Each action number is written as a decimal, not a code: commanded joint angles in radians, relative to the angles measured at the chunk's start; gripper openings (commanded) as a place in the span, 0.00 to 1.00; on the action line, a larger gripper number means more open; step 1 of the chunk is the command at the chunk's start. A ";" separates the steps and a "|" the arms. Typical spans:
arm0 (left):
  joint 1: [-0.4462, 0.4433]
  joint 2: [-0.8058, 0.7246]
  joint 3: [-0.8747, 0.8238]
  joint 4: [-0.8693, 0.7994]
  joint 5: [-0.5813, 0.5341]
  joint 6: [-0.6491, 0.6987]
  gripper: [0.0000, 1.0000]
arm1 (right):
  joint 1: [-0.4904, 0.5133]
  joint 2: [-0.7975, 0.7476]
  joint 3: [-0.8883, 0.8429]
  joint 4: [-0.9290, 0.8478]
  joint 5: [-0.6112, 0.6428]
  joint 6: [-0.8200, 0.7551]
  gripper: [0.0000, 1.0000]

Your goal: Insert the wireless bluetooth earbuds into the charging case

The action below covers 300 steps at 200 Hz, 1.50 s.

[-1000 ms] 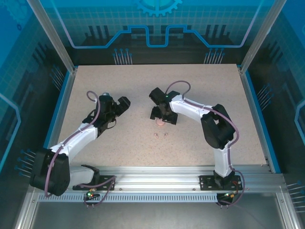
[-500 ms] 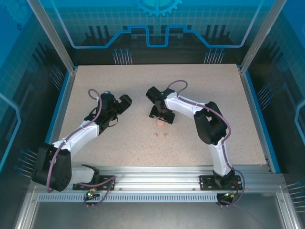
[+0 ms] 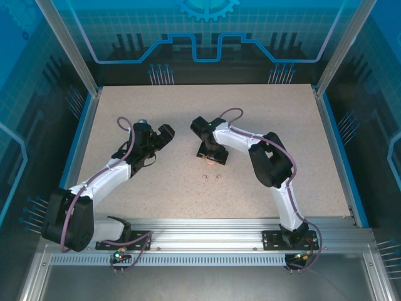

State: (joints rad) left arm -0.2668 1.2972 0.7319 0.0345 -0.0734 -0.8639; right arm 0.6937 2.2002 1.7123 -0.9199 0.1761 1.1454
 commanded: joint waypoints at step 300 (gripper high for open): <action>-0.145 0.069 -0.264 0.717 0.216 0.074 0.99 | -0.115 -0.304 -0.120 0.265 -0.220 0.095 0.42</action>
State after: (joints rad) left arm -0.3847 1.3087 0.4599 0.5694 0.0631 -0.8272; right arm 0.6075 1.8973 1.5471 -0.6933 0.0326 1.1782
